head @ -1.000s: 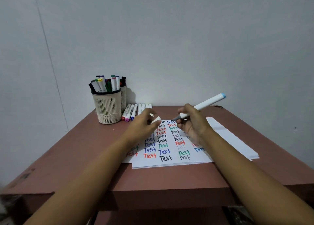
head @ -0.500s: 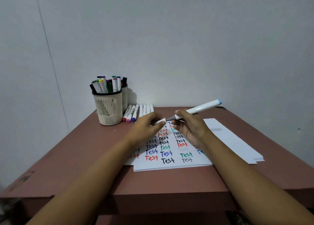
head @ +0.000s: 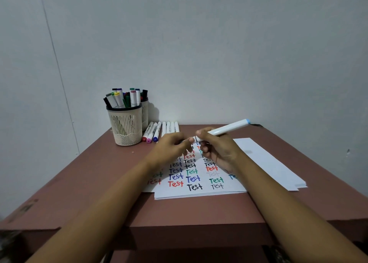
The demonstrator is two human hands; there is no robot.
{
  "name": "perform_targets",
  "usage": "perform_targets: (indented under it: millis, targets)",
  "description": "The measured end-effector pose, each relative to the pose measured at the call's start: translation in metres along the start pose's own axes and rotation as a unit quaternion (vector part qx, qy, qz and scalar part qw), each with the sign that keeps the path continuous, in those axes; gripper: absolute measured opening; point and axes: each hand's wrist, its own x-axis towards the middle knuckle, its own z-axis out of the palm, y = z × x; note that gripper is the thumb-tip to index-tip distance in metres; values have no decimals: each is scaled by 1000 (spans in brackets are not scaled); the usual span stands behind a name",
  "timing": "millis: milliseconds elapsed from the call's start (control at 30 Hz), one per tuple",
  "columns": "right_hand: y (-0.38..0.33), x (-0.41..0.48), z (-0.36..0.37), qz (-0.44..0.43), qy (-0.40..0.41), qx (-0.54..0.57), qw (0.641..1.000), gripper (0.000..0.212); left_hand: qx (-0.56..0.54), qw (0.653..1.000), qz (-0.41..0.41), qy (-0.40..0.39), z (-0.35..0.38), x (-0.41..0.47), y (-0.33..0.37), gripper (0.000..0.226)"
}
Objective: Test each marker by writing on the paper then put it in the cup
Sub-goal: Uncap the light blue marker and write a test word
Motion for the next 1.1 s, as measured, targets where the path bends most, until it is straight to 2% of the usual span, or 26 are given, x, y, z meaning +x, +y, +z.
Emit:
perform_targets:
  millis: [133,500,700,767,833,900,1000,1067,1100]
  targets:
    - [1,0,0,8,-2,-3,1000,17,-13,1000,-16,-13,-1,-2,3,36]
    - [3,-1,3,29,13,41,999,17,19,999,20,23,6,-1,0,30]
    - [2,0,3,44,21,53,997,18,-4,1000,-1,26,8,2,0,33]
    - [2,1,3,46,29,65,996,19,-53,998,-26,27,8,3,1,28]
    - [1,1,5,49,33,77,995,20,-152,986,-58,38,8,3,3,16]
    - [-1,0,5,53,41,98,993,23,-249,963,-87,52,6,4,5,8]
    - [-4,1,0,54,84,146,984,30,-336,930,-110,103,-2,7,6,8]
    - [-4,1,-3,44,139,98,984,33,-365,910,-121,157,-10,9,5,8]
    - [-3,1,-3,25,174,5,984,32,-371,903,-118,183,-16,9,4,7]
